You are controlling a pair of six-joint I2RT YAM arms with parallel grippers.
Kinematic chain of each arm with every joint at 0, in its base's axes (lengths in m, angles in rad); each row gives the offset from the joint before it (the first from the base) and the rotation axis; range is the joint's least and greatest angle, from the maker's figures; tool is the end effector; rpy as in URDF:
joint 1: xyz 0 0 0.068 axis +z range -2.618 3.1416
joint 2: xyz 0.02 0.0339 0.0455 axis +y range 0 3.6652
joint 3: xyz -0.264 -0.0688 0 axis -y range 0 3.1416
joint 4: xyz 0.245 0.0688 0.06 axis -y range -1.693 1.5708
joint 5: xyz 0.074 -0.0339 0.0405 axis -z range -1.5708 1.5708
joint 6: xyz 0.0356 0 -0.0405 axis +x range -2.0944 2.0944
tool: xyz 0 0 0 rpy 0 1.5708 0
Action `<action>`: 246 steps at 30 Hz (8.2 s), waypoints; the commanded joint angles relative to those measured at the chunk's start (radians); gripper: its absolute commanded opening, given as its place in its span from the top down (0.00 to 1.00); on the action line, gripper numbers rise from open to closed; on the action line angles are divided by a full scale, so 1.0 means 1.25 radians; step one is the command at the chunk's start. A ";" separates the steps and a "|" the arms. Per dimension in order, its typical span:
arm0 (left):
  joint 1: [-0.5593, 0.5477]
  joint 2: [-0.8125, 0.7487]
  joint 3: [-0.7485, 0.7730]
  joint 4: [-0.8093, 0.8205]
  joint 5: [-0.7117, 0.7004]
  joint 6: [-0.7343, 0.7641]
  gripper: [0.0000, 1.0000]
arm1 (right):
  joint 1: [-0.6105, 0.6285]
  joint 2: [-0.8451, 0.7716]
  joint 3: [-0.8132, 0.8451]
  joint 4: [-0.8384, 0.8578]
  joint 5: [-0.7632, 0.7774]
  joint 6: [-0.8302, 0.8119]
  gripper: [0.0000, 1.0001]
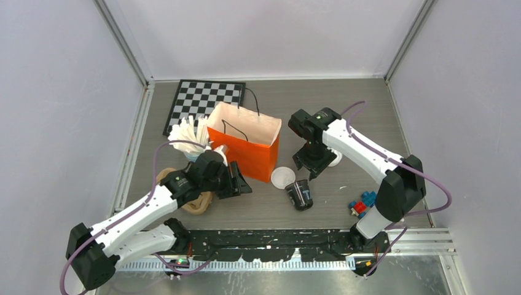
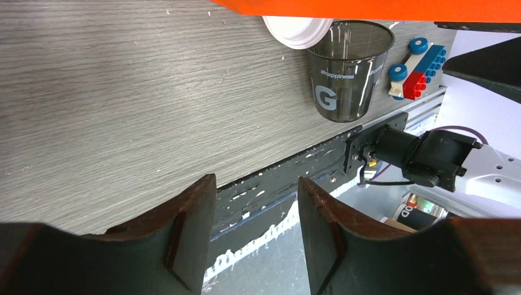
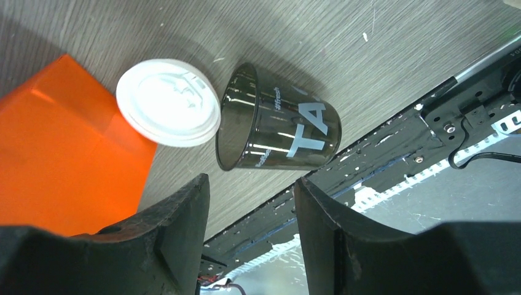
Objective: Pack the takeout coffee
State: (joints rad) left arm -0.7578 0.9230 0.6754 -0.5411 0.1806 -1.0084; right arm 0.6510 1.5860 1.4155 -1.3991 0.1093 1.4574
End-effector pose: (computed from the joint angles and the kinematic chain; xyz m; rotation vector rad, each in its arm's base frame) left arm 0.1334 -0.1351 0.2448 -0.2292 2.5985 -0.9803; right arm 0.2217 0.1640 0.2856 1.1948 2.8007 -0.0807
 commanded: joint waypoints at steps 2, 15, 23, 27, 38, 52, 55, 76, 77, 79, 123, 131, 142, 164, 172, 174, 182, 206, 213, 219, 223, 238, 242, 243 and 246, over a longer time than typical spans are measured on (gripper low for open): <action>0.003 -0.021 0.034 -0.024 -0.025 0.023 0.47 | -0.021 0.037 -0.025 0.026 0.010 0.015 0.42; 0.004 -0.046 0.041 -0.060 -0.061 0.028 0.47 | -0.028 0.085 -0.086 0.052 -0.006 0.002 0.44; 0.004 -0.084 0.034 -0.092 -0.090 0.017 0.47 | -0.028 0.079 -0.124 0.078 -0.023 -0.013 0.53; 0.004 -0.094 0.035 -0.101 -0.098 0.012 0.47 | -0.029 0.055 -0.125 0.084 -0.015 -0.035 0.78; 0.004 -0.100 0.069 -0.124 -0.090 0.005 0.47 | -0.028 -0.184 -0.192 0.083 0.042 -0.150 1.00; 0.004 -0.061 0.014 -0.010 0.007 -0.032 0.47 | -0.041 -0.352 -0.382 0.629 -0.258 -0.778 0.43; 0.004 -0.060 0.011 -0.009 0.014 -0.031 0.46 | -0.057 -0.380 -0.445 0.748 -0.364 -0.885 0.40; 0.003 -0.073 -0.034 -0.019 0.056 -0.061 0.47 | -0.120 -0.088 -0.421 0.832 -0.844 -1.303 0.36; 0.004 -0.077 -0.035 -0.022 0.053 -0.061 0.47 | -0.120 -0.079 -0.415 0.821 -0.860 -1.318 0.36; 0.004 -0.084 -0.036 -0.031 0.048 -0.064 0.47 | -0.119 -0.051 -0.413 0.809 -0.887 -1.334 0.37; 0.053 -0.058 0.107 -0.124 0.026 -0.103 0.49 | 0.439 -0.487 -0.448 0.699 -0.029 -1.349 1.00; 0.079 -0.078 0.103 -0.160 0.045 -0.088 0.49 | 0.515 -0.333 -0.454 0.887 0.071 -1.483 0.99; 0.083 -0.080 0.108 -0.191 0.043 -0.065 0.49 | 0.583 -0.233 -0.452 0.949 0.071 -1.467 0.85; 0.082 -0.061 0.100 -0.098 0.053 -0.038 0.47 | 0.566 -0.508 -0.443 0.652 0.486 -0.736 0.54; 0.083 -0.064 0.108 -0.099 0.051 -0.013 0.46 | 0.242 -0.495 -0.497 0.645 0.281 -0.582 0.56; 0.083 -0.068 0.103 -0.088 0.059 -0.002 0.45 | 0.180 -0.455 -0.494 0.651 0.235 -0.568 0.56; 0.082 -0.048 0.066 -0.030 0.103 0.032 0.45 | 0.077 -0.243 -0.459 0.751 0.061 -0.623 0.61; 0.081 0.024 -0.010 0.079 0.131 0.033 0.46 | -0.008 -0.056 -0.485 0.892 -0.033 -0.704 0.74; 0.066 0.029 -0.042 0.117 0.127 0.010 0.47 | -0.009 -0.109 -0.494 0.852 -0.026 -0.705 0.99; 0.047 0.048 -0.053 0.140 0.106 0.005 0.48 | -0.008 -0.233 -0.518 0.742 0.001 -0.671 1.00; 0.026 0.075 -0.053 0.159 0.099 0.006 0.48 | -0.009 -0.342 -0.529 0.630 0.018 -0.648 1.00; -0.001 -0.068 0.147 -0.064 0.022 0.067 0.49 | -0.003 -0.624 -0.332 0.297 -0.104 -0.628 0.99; -0.001 -0.010 0.228 -0.068 0.074 0.058 0.52 | 0.018 -0.592 -0.292 0.308 -0.059 -0.654 1.00; -0.001 0.004 0.247 -0.068 0.086 0.055 0.52 | 0.030 -0.578 -0.281 0.306 -0.043 -0.659 1.00; -0.001 0.042 0.300 -0.071 0.110 0.059 0.54 | 0.110 -0.525 -0.243 0.305 0.017 -0.668 1.00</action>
State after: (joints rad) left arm -0.7574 0.9257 0.9707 -0.6052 0.2604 -0.9527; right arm 0.6937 0.8646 1.0382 -1.0130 0.0433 0.6521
